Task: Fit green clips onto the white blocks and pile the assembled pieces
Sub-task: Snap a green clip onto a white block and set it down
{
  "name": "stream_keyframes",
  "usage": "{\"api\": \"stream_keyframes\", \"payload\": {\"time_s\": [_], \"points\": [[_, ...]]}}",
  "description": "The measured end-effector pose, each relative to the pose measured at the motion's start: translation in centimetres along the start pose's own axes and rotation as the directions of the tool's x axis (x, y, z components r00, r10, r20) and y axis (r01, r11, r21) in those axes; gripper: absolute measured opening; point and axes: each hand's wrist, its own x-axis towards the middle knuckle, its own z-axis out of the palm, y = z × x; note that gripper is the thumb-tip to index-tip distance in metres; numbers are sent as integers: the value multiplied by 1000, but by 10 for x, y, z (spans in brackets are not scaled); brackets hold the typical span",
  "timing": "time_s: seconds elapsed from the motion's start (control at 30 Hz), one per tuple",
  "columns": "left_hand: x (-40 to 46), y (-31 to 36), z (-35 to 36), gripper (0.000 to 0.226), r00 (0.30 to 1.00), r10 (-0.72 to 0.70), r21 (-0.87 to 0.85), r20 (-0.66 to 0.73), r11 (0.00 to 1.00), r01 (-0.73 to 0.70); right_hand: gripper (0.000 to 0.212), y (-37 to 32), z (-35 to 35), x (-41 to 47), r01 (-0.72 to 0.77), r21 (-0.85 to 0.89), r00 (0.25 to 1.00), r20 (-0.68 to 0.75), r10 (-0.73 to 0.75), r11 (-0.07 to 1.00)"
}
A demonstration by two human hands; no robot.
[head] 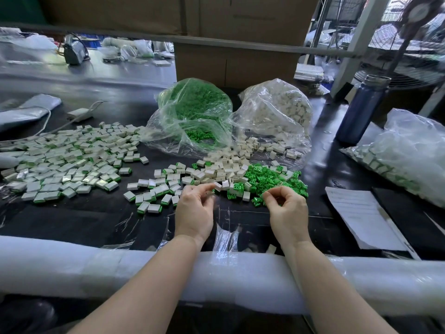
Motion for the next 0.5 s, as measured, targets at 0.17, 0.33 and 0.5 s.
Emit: {"api": "stream_keyframes", "payload": {"time_s": [0.17, 0.33, 0.5], "points": [[0, -2, 2, 40, 996, -66, 157, 53, 986, 57, 9, 3, -4, 4, -100, -101, 987, -136, 86, 990], [-1, 1, 4, 37, 987, -107, 268, 123, 961, 71, 33, 3, -9, 5, -276, -228, 951, -204, 232, 934], [-2, 1, 5, 35, 978, -112, 307, 174, 950, 54, 47, 3, -7, 3, -255, -353, 967, -67, 248, 900]]}}
